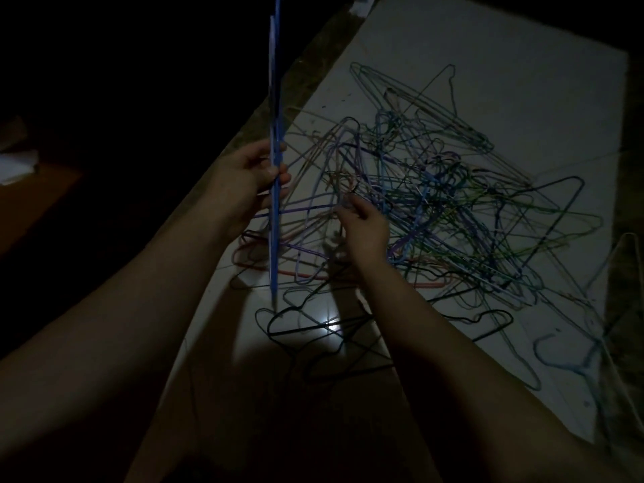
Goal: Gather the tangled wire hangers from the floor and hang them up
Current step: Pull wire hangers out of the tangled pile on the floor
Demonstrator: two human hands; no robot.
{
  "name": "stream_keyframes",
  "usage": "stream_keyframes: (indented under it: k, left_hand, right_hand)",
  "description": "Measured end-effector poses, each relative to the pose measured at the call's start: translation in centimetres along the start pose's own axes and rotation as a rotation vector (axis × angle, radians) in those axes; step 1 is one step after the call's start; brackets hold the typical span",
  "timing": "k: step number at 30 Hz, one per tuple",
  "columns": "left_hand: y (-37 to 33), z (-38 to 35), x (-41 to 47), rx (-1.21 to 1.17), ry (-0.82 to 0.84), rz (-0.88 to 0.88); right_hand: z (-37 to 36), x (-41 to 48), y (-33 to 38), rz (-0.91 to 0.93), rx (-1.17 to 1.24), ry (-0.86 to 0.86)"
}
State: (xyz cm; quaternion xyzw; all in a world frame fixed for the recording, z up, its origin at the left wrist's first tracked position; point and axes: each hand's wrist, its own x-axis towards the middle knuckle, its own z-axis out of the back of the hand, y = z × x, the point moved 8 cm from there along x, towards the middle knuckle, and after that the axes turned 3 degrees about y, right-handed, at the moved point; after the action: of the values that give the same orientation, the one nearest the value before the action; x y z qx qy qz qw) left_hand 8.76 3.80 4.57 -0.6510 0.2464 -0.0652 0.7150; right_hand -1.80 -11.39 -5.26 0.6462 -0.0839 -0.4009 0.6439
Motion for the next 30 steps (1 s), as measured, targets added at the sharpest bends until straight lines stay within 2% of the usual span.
stream_keyframes:
  k: [7, 12, 17, 24, 26, 30]
  left_hand:
    - [-2.5, -3.0, 0.2, -0.044, 0.042, -0.032]
    - [-3.4, -5.9, 0.3, -0.004, 0.089, -0.056]
    - [-3.1, -9.9, 0.0, 0.059, 0.188, -0.060]
    - [-1.6, -14.9, -0.8, 0.168, 0.317, 0.014]
    - [-1.2, -16.1, -1.1, 0.186, 0.346, 0.040]
    - [-1.8, -19.0, -1.9, 0.185, 0.390, 0.037]
  right_hand:
    - [4.9, 0.9, 4.2, 0.085, 0.077, -0.155]
    - [6.6, 1.1, 6.1, 0.137, 0.168, -0.064]
    - [8.5, 0.9, 7.7, 0.081, 0.227, 0.078]
    - [12.2, 0.2, 10.2, 0.227, 0.312, 0.011]
    - [13.3, -0.4, 10.9, 0.275, 0.260, -0.053]
    - [15.3, -1.3, 12.0, 0.367, -0.055, -0.222]
